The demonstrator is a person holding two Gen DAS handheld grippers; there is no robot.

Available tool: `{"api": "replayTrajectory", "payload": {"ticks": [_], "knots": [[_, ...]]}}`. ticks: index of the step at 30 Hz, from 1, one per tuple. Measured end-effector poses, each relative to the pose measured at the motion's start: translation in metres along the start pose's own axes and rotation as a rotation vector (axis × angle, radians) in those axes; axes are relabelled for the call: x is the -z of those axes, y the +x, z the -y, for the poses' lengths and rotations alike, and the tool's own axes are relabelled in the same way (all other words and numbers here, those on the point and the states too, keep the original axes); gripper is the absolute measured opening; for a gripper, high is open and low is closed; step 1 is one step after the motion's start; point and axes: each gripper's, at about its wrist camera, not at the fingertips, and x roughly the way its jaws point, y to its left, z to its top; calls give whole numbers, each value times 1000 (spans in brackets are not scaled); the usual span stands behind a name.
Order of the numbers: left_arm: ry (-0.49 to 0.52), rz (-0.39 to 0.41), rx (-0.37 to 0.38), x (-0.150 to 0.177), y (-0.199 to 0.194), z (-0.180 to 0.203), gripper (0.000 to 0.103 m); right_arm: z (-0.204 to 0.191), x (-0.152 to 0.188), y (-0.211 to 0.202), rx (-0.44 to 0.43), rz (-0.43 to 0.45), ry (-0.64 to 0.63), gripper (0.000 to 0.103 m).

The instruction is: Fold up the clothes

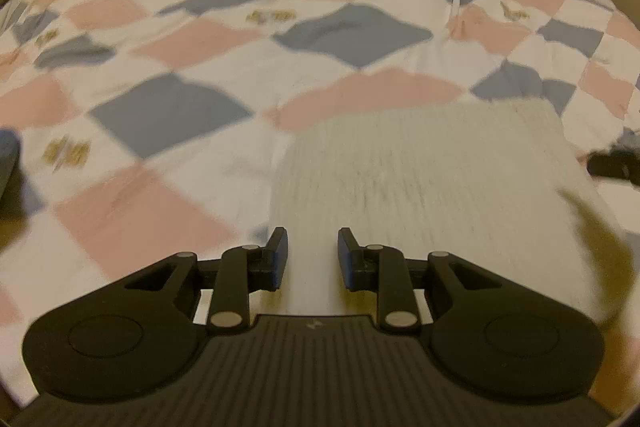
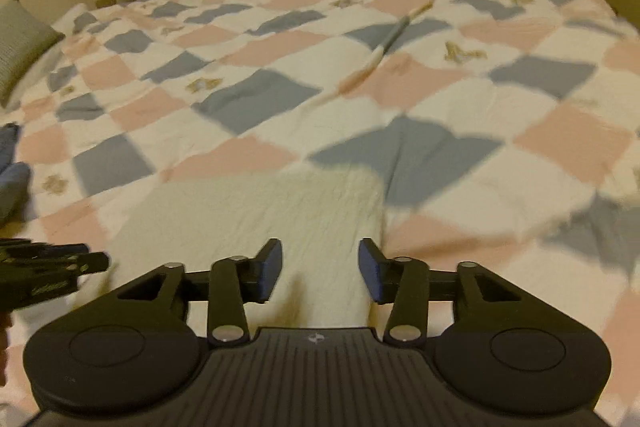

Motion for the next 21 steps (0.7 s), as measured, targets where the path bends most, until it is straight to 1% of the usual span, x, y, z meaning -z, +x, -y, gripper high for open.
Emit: {"api": "replayTrajectory", "payload": {"ticks": [2, 4, 7, 9, 10, 12, 13, 14, 16, 17, 20, 21], "knots": [[-20, -39, 24, 11, -19, 0, 28, -8, 16, -20, -15, -42, 26, 47], [-28, -67, 31, 20, -38, 2, 28, -16, 35, -39, -21, -73, 64, 50], [-31, -105, 28, 33, -69, 7, 31, -29, 52, -68, -8, -92, 117, 54], [-35, -112, 36, 38, -89, 8, 33, -39, 60, -89, -2, -96, 145, 56], [-38, -108, 44, 40, -101, 8, 35, -43, 61, -99, 0, -89, 152, 59], [-28, -90, 59, 43, -123, 9, 39, -50, 59, -119, 10, -64, 154, 69], [-16, -76, 63, 43, -135, 10, 41, -53, 57, -129, 16, -50, 151, 71], [-3, -61, 66, 43, -146, 11, 46, -56, 56, -138, 22, -36, 148, 71], [22, -22, 72, 43, -169, 13, 47, -60, 53, -159, 20, -1, 154, 78], [25, -4, 71, 42, -180, 13, 48, -62, 51, -169, 17, 14, 161, 84], [10, 37, 69, 39, -207, 12, 50, -67, 49, -194, 2, 41, 167, 85], [-3, 48, 68, 38, -216, 11, 51, -69, 48, -200, 0, 45, 163, 87]]}}
